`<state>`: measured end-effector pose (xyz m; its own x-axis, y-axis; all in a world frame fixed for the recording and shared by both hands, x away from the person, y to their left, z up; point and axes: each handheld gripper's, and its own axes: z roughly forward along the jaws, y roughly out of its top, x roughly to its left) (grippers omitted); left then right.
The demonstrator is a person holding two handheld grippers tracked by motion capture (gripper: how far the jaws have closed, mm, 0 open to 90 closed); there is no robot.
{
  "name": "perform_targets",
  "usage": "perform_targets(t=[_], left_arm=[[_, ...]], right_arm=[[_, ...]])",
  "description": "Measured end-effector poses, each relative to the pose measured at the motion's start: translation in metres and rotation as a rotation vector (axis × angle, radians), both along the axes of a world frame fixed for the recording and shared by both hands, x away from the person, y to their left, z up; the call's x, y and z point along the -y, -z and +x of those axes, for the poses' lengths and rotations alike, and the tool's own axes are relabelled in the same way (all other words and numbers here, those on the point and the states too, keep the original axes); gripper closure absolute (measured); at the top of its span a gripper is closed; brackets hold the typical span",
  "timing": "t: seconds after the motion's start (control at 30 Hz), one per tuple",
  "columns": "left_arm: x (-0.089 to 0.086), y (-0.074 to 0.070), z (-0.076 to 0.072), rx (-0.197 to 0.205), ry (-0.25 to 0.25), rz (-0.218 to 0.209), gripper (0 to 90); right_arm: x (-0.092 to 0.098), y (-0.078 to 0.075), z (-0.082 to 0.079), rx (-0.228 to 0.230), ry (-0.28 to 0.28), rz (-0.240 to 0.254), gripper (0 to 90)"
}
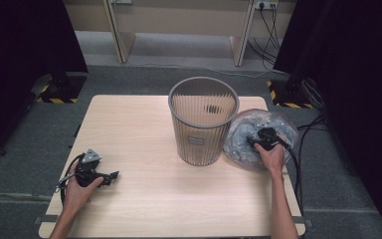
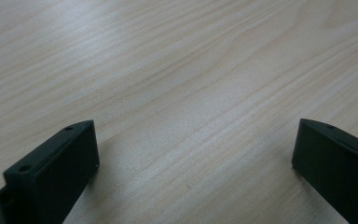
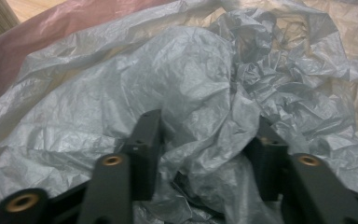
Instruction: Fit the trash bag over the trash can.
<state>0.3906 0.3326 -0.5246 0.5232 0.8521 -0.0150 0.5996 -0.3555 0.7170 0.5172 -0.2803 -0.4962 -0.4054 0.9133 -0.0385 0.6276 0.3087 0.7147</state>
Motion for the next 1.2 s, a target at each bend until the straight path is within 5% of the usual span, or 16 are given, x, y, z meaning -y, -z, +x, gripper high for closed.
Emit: perform_targets(t=[0.3,0.73,1.2], left_arm=[[0.000,0.000,0.000,0.000,0.006,-0.001,0.0],[0.000,0.000,0.000,0.000,0.009,-0.001,0.0],[0.000,0.000,0.000,-0.001,0.010,-0.001,0.0]], right_arm=[[-0.006,-0.010,-0.001,0.021,-0.021,-0.012,74.3],[0.007,-0.056,-0.005,0.080,-0.028,0.031,75.4],[0.016,-0.089,-0.009,0.126,-0.035,0.091,75.6]])
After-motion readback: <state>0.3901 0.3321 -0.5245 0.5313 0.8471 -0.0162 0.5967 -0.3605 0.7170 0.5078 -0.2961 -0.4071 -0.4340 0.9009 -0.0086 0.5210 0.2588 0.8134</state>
